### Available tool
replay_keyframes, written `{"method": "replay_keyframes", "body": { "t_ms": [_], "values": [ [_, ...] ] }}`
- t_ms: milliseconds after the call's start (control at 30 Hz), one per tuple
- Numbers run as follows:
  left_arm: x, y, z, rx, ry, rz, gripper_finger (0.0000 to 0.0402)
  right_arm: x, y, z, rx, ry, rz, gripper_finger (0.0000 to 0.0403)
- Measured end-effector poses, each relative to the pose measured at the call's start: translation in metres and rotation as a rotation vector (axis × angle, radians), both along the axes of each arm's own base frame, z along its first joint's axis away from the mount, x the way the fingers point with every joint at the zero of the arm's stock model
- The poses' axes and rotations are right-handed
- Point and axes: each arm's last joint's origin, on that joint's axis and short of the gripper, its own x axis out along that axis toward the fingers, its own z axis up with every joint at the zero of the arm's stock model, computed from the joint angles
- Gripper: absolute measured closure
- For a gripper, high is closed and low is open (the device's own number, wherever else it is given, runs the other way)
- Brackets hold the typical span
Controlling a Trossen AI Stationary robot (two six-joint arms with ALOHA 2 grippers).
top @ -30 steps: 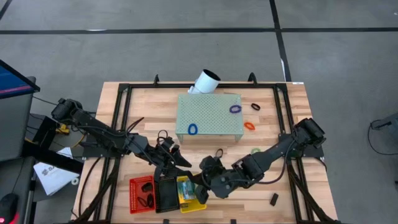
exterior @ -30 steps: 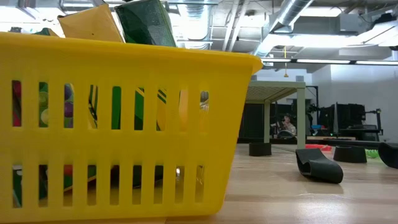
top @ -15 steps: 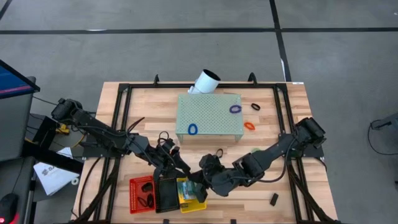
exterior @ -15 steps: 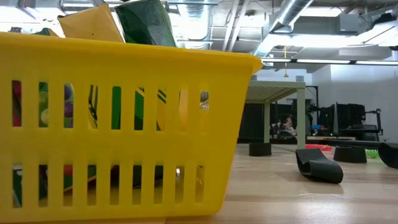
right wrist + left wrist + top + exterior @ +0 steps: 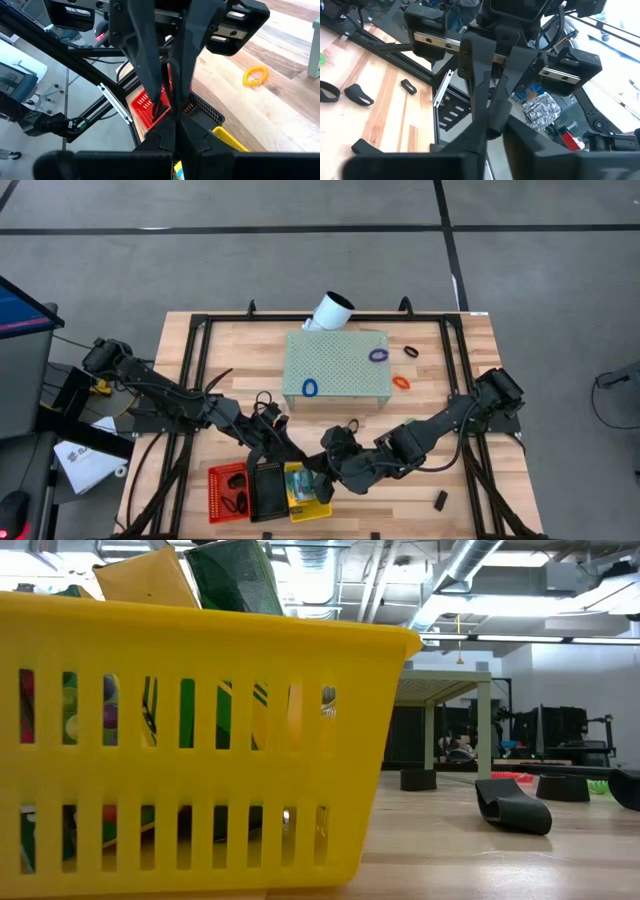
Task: Pick & Place Office Desk Supplies
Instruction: Put the black rubber band into the red bin
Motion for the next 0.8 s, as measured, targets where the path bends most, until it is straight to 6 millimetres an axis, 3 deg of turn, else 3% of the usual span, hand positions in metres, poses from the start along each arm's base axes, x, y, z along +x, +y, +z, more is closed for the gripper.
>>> {"method": "replay_keyframes", "body": {
  "t_ms": [100, 200, 533, 800],
  "values": [
    [0.000, 0.000, 0.000, 0.008, -0.002, 0.000, 0.0392, 0.000, 0.000, 0.000, 0.002, 0.000, 0.000, 0.0403],
    [0.000, 0.000, 0.000, 0.011, -0.003, 0.001, 0.0393, 0.000, 0.000, 0.000, 0.006, -0.001, -0.004, 0.0392],
    [-0.001, -0.003, -0.001, 0.015, 0.007, -0.026, 0.0399, -0.002, 0.004, 0.002, 0.006, -0.033, -0.048, 0.0268],
    [-0.020, -0.015, -0.016, 0.074, 0.234, -0.130, 0.0399, -0.008, 0.007, 0.007, 0.004, -0.061, -0.093, 0.0196]
  ]
}}
